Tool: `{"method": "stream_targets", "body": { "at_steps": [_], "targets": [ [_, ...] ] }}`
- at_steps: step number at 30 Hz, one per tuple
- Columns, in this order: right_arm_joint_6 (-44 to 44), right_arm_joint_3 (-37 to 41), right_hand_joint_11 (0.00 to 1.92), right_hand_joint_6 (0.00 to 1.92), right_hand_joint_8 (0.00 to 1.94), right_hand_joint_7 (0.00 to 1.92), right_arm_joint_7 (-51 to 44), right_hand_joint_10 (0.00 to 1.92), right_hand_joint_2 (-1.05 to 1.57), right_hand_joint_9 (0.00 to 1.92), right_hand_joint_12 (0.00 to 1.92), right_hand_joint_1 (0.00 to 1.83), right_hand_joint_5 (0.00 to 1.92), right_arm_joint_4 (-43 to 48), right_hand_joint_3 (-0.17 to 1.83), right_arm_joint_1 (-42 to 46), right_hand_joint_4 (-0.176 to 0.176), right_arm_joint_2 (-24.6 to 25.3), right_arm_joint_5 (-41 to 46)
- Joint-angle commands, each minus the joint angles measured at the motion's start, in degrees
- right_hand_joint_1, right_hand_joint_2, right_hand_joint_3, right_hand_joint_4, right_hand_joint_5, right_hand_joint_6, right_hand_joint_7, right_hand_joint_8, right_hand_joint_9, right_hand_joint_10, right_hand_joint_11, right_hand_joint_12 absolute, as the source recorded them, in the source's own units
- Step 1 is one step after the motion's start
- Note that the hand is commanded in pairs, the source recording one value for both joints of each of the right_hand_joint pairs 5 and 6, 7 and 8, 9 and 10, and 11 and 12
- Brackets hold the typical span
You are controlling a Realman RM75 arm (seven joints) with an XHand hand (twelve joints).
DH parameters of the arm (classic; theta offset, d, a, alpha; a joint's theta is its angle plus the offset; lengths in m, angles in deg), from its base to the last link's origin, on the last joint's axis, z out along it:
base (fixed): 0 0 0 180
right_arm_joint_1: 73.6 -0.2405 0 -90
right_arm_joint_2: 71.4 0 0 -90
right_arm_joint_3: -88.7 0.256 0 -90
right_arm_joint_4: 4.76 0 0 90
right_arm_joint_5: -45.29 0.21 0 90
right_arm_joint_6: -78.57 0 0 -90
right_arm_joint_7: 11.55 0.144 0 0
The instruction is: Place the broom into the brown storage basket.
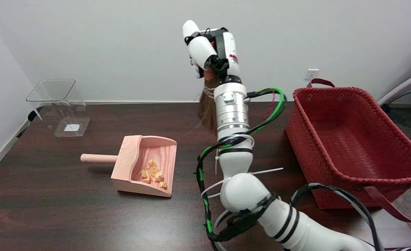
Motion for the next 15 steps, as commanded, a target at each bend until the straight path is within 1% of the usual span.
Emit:
{"method": "stream_targets", "body": {
  "at_steps": [1, 6, 10, 13, 15],
  "targets": [
    [-5.96, 0.67, 1.92, 1.92, 1.92, 1.92, -20.97, 1.92, 1.57, 1.92, 1.92, 0.98, 1.92, 12.25, 0.36, 2.54, 0.0, -5.22, 1.25],
    [-8.76, 1.05, 1.92, 1.92, 1.92, 1.92, -20.97, 1.92, 1.57, 1.92, 1.92, 0.98, 1.92, 11.06, 0.43, 2.54, 0.0, -5.23, -3.82],
    [-9.99, 1.85, 1.92, 1.92, 1.92, 1.92, -20.73, 1.92, 1.57, 1.92, 1.92, 0.98, 1.92, 10.07, 0.47, 2.54, 0.0, -5.77, -6.12],
    [-10.08, 2.42, 1.92, 1.92, 1.92, 1.92, -20.33, 1.92, 1.57, 1.92, 1.92, 0.96, 1.92, 9.91, 0.52, 2.54, 0.0, -7.36, -6.62],
    [-10.24, 2.65, 1.92, 1.92, 1.92, 1.92, -20.33, 1.92, 1.57, 1.92, 1.92, 0.95, 1.92, 9.91, 0.53, 2.47, 0.0, -9.46, -6.62]
  ]
}}
